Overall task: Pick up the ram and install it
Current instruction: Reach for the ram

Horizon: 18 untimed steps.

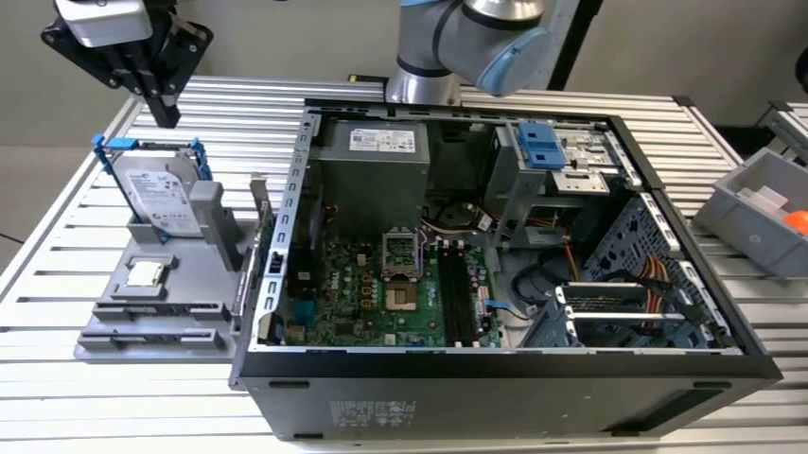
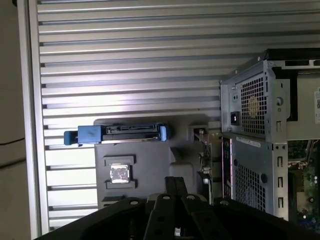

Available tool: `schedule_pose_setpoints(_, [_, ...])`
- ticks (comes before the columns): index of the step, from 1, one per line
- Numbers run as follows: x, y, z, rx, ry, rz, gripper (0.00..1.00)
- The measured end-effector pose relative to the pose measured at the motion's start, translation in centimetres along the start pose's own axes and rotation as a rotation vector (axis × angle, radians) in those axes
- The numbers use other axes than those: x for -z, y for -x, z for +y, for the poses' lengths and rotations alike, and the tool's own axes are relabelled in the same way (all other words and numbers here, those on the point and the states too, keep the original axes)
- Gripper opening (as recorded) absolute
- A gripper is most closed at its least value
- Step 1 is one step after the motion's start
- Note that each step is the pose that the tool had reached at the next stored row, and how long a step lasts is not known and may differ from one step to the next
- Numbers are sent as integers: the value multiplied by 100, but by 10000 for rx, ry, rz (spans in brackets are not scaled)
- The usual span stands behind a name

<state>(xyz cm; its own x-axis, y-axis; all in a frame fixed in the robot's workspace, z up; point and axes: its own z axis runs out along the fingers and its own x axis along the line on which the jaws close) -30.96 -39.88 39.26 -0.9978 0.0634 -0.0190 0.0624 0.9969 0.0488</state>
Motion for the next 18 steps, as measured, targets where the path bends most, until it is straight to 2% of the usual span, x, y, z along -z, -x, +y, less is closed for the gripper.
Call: schedule_pose_setpoints(18, [4, -164, -10, 3, 0, 0, 0])
